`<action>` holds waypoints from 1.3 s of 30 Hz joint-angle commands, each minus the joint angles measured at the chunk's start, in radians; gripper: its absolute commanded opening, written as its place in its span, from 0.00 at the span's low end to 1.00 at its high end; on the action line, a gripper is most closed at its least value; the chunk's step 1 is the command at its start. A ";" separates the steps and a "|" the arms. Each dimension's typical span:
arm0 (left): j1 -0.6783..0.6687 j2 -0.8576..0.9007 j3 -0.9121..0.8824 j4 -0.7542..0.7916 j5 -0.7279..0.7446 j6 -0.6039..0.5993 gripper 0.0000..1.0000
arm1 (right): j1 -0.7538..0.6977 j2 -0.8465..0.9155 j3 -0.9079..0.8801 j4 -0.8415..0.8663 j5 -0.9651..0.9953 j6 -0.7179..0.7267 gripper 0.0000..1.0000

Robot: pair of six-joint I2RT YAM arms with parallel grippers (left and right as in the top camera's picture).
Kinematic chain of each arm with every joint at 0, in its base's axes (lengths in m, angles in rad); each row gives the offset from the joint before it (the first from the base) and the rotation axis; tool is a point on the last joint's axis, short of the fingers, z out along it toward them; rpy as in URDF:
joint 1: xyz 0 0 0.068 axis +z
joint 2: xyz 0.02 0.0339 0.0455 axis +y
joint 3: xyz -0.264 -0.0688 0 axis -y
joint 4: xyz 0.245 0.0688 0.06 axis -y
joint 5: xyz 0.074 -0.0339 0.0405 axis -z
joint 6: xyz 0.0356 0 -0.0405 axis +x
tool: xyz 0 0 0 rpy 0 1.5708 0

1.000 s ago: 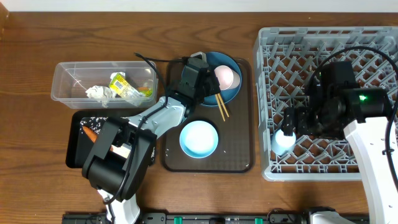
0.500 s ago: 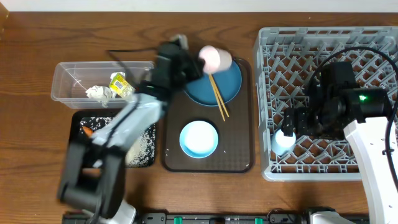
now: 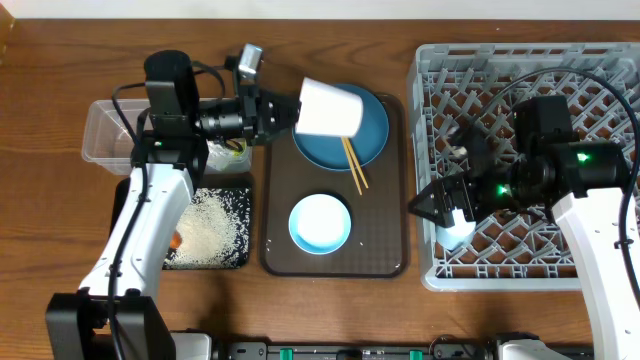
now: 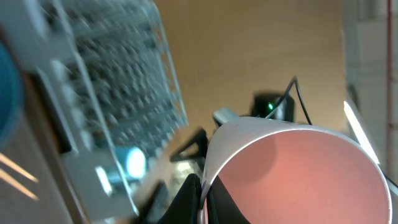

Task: Sort waste into correct bins and load items into the dishwasher rack
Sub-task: 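Lift the pink cup and tilt it sideways toward the right gripper, then grasp the held pink cup with the right gripper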

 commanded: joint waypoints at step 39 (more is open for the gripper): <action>-0.177 -0.002 0.006 0.007 0.126 -0.016 0.06 | 0.125 0.028 0.008 0.554 -0.554 0.081 0.99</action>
